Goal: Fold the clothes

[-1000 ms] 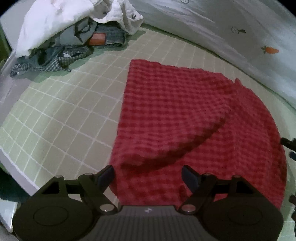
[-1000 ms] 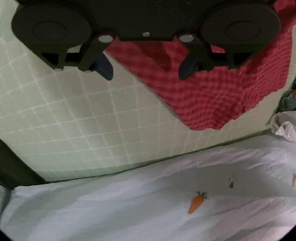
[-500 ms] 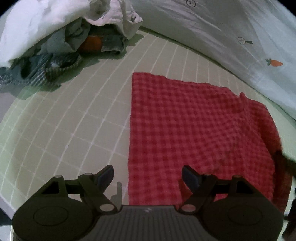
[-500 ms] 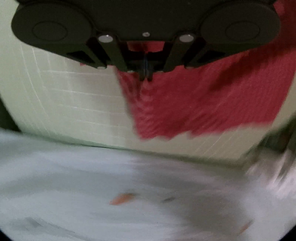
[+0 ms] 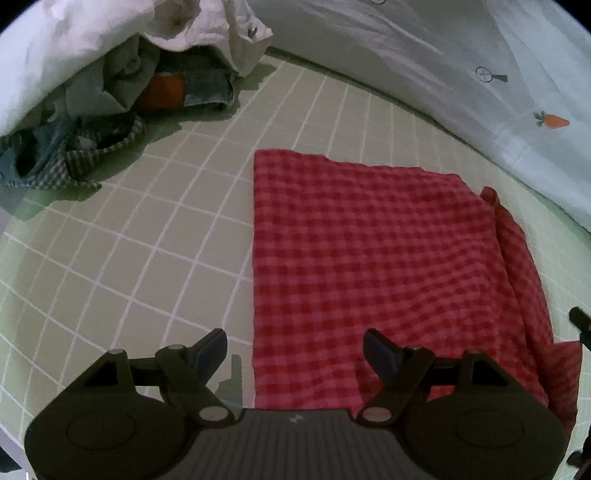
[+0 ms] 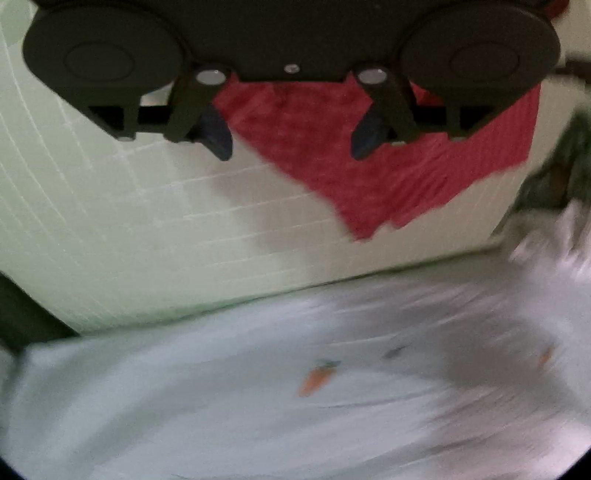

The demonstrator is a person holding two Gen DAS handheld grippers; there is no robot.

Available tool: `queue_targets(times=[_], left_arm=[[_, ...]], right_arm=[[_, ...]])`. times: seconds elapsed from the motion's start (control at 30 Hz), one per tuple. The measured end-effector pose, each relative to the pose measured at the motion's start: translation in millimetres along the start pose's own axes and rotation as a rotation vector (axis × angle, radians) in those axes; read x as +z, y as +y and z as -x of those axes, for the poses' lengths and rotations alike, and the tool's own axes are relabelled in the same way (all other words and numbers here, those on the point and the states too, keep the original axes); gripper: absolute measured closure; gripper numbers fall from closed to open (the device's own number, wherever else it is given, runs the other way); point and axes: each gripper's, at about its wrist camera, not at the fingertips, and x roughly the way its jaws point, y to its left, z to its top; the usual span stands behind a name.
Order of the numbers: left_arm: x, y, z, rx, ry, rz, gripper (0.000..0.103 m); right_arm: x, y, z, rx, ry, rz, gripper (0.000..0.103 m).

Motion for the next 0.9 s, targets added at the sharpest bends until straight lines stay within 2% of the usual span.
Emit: queue_targets(times=[0.07, 0.13, 0.23, 0.27, 0.33, 0.37, 0.4, 0.5, 0.57, 0.63, 0.67, 0.7, 0.73, 0.77, 0.83, 0.87, 0.9], left_arm=[[1.0, -0.3, -2.3, 0.004, 0.005, 0.005, 0.022], [2.1, -0.7, -4.6, 0.008, 0.011, 0.010, 0.022], [3.6, -1.2, -8.1, 0.013, 0.019, 0.018, 0.022], [4.2, -1.3, -9.3, 0.015, 0.021, 0.020, 0.022], [4.9, -0.9, -11.9, 0.024, 0.031, 0.030, 0.022], [5.0, -0.7, -13.3, 0.028, 0.035, 0.033, 0.022], [4.9, -0.9, -14.4, 0.031, 0.039, 0.036, 0.022], [5.0, -3.3, -15.6, 0.040, 0.039, 0.028, 0.022], [5.8, -3.5, -16.3, 0.050, 0.036, 0.027, 0.022], [6.6, -3.3, -17.7, 0.057, 0.035, 0.029, 0.022], [7.0, -3.2, -19.2, 0.058, 0.038, 0.033, 0.022], [7.4, -2.5, -20.2, 0.059, 0.038, 0.036, 0.022], [7.9, -1.3, -20.6, 0.062, 0.035, 0.037, 0.022], [8.4, -0.1, -21.1, 0.064, 0.033, 0.038, 0.022], [9.4, 2.3, -21.9, 0.068, 0.028, 0.040, 0.022], [9.9, 3.5, -22.4, 0.071, 0.026, 0.041, 0.022], [10.4, 4.7, -22.8, 0.073, 0.023, 0.042, 0.022]], right_arm=[[4.7, -17.9, -13.4, -0.045, 0.035, -0.087, 0.030], [4.1, -33.3, -32.2, -0.072, 0.119, -0.167, 0.030], [-2.8, -38.4, -45.1, -0.032, 0.171, -0.200, 0.034], [-3.8, -35.4, -46.6, -0.019, 0.169, -0.168, 0.046], [-1.5, -29.0, -50.7, -0.012, 0.193, -0.102, 0.078], [-0.3, -25.8, -52.7, -0.009, 0.206, -0.069, 0.099], [1.6, -25.6, -51.9, 0.004, 0.202, -0.057, 0.100], [14.9, -13.8, -29.8, -0.034, 0.026, 0.047, 0.100], [27.4, -4.4, -6.1, -0.103, -0.165, 0.160, 0.100], [38.4, -2.6, 4.4, -0.233, -0.308, 0.220, 0.094], [42.6, -6.4, 0.2, -0.292, -0.326, 0.225, 0.070], [46.3, -13.1, -10.0, -0.355, -0.292, 0.229, 0.040], [49.9, -20.1, -20.7, -0.418, -0.253, 0.233, 0.034], [51.8, -25.7, -26.9, -0.460, -0.215, 0.223, 0.039], [49.9, -35.7, -26.1, -0.451, -0.175, 0.155, 0.032], [45.9, -38.8, -25.4, -0.405, -0.163, 0.104, 0.022], [40.6, -41.9, -22.9, -0.357, -0.143, 0.060, 0.018]])
